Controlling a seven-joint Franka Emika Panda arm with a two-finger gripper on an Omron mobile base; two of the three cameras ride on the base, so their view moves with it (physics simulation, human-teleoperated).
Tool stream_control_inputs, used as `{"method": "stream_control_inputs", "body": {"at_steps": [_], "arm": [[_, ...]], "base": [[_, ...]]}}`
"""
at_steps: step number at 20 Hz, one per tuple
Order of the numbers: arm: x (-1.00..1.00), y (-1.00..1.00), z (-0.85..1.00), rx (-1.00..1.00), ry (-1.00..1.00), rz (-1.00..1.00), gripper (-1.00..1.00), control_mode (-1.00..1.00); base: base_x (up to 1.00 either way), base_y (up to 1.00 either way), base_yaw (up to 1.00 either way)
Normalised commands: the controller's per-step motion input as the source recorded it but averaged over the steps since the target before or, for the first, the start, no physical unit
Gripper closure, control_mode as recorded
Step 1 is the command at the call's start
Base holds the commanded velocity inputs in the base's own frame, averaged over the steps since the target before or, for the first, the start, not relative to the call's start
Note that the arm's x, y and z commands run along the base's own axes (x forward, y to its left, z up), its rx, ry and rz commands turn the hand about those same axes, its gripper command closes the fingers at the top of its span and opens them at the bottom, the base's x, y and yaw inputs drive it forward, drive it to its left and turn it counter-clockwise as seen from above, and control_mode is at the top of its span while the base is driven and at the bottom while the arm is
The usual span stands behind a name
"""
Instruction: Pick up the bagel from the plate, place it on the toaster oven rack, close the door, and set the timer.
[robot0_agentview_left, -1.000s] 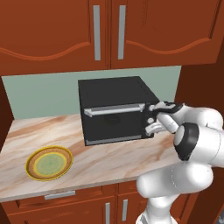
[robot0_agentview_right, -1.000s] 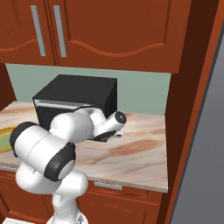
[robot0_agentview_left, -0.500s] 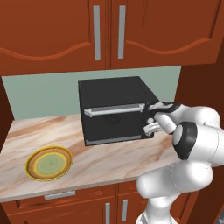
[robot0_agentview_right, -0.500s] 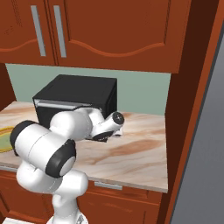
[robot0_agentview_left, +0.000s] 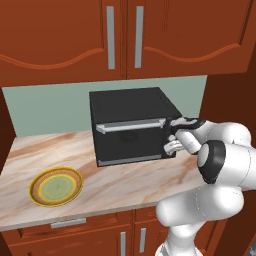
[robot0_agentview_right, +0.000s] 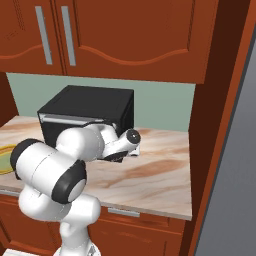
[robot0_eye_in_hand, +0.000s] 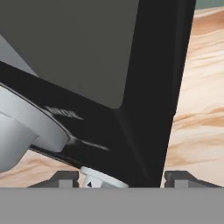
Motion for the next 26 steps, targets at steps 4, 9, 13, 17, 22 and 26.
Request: {"method": "stream_control_inputs", "body": {"at_steps": [4,9,13,17,22,26], "arm": [[0.10,-0.12,-0.01,0.00,0.00,0.00,1.00,-1.00],[0.08,-0.25,-0.13,0.00,0.04,0.00,1.00,-1.00],[0.01,-0.41,-0.33,0.00,0.12,0.02,1.00,-1.00],[0.00,-0.35,-0.39,0.00,0.08,0.02,1.00,-1.00],[-0.01,-0.38,-0.29,0.00,0.01,0.04,1.00,-1.00],[-0.13,-0.48,-0.19,0.00,0.00,0.05,1.00,-1.00]], "base": [[0.00,0.00,0.00],[0.00,0.00,0.00],[0.00,0.00,0.00],[0.00,0.00,0.00],[0.00,0.00,0.00],[0.00,0.00,0.00]]}}
